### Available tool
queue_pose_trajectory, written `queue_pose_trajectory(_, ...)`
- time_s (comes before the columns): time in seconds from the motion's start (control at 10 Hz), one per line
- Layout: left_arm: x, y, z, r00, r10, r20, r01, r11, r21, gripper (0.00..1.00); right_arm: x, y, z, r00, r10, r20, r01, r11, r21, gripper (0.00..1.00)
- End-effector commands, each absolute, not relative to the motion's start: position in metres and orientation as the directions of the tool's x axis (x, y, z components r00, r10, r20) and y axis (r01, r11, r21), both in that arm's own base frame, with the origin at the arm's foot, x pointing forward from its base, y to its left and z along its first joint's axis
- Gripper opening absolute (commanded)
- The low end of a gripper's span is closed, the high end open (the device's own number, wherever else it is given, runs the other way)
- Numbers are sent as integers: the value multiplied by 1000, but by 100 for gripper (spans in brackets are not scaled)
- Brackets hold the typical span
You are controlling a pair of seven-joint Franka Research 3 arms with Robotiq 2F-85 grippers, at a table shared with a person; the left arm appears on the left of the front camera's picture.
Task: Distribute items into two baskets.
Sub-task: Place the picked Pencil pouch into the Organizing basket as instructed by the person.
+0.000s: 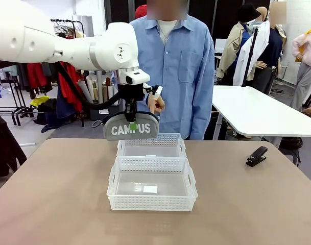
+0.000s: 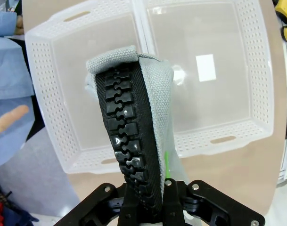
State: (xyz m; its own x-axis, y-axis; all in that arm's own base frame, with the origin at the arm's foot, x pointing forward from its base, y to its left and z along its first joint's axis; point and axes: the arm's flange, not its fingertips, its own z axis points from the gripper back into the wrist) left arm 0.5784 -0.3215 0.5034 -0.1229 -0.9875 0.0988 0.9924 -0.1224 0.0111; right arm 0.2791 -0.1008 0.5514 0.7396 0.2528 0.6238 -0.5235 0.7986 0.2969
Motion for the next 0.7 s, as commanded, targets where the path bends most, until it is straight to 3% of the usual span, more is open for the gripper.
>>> queue_pose_trajectory(0.0,593,-340,499,-109,-991,76,994,-107,26,0,279,-100,552,734,252,631,-531,791,302,100)
queue_pose_trajectory(0.6,612,-364,453,-102,-991,84,991,-94,95,0,279,-100,552,734,252,631,-531,791,302,100)
